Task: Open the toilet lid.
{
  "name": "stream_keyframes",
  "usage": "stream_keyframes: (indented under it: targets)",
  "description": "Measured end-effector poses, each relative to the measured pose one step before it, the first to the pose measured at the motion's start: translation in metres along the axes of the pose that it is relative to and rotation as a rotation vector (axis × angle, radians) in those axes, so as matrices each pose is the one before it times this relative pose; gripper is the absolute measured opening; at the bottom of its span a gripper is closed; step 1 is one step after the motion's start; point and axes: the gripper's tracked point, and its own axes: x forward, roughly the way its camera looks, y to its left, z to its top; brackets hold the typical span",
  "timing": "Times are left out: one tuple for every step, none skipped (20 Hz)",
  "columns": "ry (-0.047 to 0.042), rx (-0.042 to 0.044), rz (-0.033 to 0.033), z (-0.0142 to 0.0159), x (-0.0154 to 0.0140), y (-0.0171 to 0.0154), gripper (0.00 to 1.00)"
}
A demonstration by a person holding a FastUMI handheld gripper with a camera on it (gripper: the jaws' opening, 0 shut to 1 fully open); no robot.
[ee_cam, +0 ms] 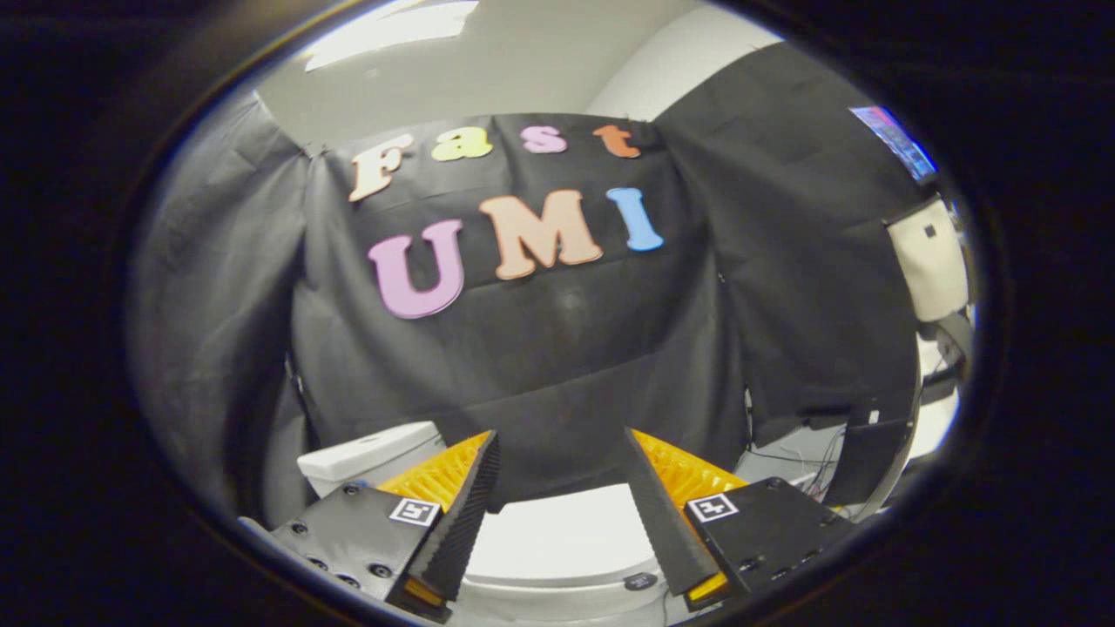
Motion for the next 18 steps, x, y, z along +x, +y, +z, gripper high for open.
stream_keyframes:
  targets:
    - [-0.00763,0.03842,-0.0396,-0.0035,0.00542,-0.00479,0.87]
    - [0.00199,0.0435,-0.041,-0.00423,0.00427,-0.00702,0.85]
    - [0.00073,0.04609,-0.02322,-0.00564,0.00532,-0.00156,0.84]
    - [-0.00033,0.04483,-0.0288,-0.00777,0.00403,-0.00196,0.83]
    - [0.00382,0.04312,-0.04251,-0.00907,0.00576,-0.00637,0.81]
    - [0.00611,0.03806,-0.05262,-0.00912,0.00567,-0.00992,0.8]
    - [0.01308,0.02562,-0.06176,-0.0131,0.00422,-0.01207,0.8]
    - [0.02177,0.01114,-0.05952,-0.01621,0.00512,-0.01195,0.8]
    - [0.01926,0.00838,-0.03567,-0.01563,-0.00106,-0.00899,0.8]
    - [0.01565,0.01776,-0.01126,-0.01547,0.00378,-0.00262,0.8]
    - [0.02251,0.03667,-0.00345,-0.01368,0.00173,-0.00015,0.81]
    - [0.02319,0.0388,-0.00863,-0.013,0.00232,-0.00365,0.8]
    - [0.02758,0.03056,-0.02365,-0.01291,0.00284,-0.00992,0.8]
    - [0.03015,0.02618,-0.03285,-0.01561,0.00322,-0.01463,0.8]
    - [0.02256,0.02487,-0.03007,-0.01188,0.00263,-0.01384,0.8]
    - [0.0209,0.02628,-0.02008,-0.01062,0.00122,-0.01242,0.81]
    - [0.01248,0.0255,-0.02501,-0.00841,0.00195,-0.01064,0.81]
    - [0.01766,0.02403,-0.02447,-0.00711,0.0034,-0.01191,0.81]
